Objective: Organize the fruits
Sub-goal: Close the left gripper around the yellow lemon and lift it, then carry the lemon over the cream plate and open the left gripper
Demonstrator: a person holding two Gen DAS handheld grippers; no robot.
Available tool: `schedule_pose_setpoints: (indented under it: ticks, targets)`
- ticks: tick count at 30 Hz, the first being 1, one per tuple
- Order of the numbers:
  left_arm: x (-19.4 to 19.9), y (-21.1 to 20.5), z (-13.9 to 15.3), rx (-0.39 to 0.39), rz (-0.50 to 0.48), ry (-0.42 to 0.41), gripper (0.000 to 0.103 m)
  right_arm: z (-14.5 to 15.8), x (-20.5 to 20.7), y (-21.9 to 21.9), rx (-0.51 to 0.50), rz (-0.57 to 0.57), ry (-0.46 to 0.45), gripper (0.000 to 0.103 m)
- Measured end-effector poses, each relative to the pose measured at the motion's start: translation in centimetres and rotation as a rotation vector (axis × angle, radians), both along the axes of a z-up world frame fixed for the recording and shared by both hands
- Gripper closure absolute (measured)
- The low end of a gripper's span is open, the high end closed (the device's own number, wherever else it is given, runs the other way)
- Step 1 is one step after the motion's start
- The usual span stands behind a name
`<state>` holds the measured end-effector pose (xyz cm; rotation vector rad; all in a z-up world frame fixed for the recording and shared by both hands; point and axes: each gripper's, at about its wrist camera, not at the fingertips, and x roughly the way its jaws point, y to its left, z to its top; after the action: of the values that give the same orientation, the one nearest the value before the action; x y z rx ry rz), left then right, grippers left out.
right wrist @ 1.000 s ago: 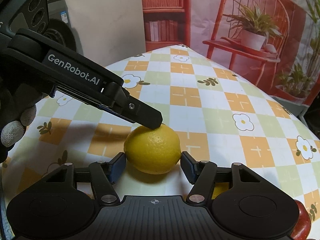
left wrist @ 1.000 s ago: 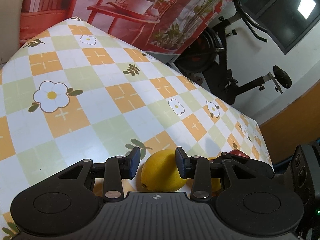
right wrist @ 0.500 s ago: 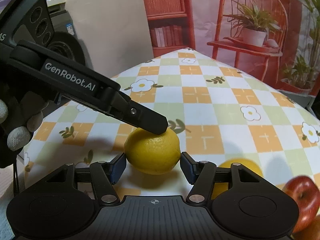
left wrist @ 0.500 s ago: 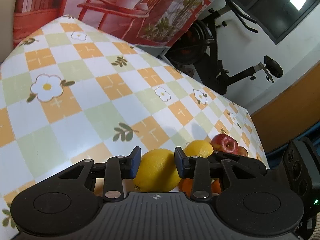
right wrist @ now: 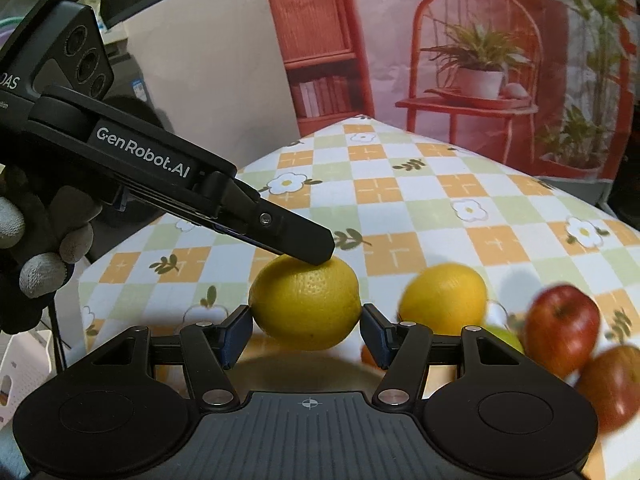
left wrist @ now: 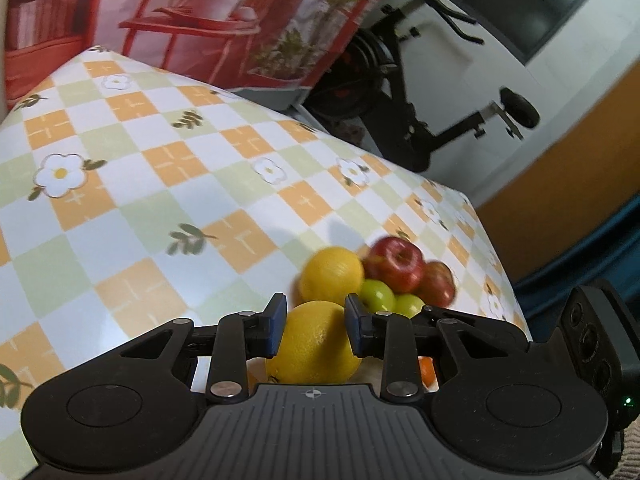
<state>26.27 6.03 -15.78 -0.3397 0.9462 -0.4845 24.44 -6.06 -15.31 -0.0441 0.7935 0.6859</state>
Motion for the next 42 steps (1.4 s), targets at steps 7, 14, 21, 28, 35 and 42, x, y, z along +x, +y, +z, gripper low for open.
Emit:
schedule_pose_setpoints:
  ticks: [7,14,21,28,35,42]
  targets:
    - [-1.2,-3.1,-1.0,0.038,-0.077,0.014,0.069,-0.8,-3.0,-2.9,0.024,-0.048,0.023,0.048]
    - [-2.0,-3.9,-2.0,0.084,-0.069,0.029,0.069,-2.3,-3.9,-3.5,0.049,-0.051,0.049,0.048]
    - [-2.4,-3.5,-2.2,0.143,-0.039,0.023,0.069,-3.2,-3.6,-2.0,0.038,-0.006,0.045,0.048]
    - [-2.9,-3.0,-2.3,0.16,-0.013,0.005,0.069,-3.5,-3.4,-1.4,0.038,0.017,0.033,0.047]
    - [-3.4,-3.4,-2.3,0.186,-0.006,-0.024,0.066,-3.3,-3.7,-1.8,0.053,0.002,0.027,0.047]
    - [-3.9,-3.4,-2.2,0.205,0.021,-0.042,0.062,-2.3,-5.4,-4.4,0.061,-0.046,-0.054,0.047]
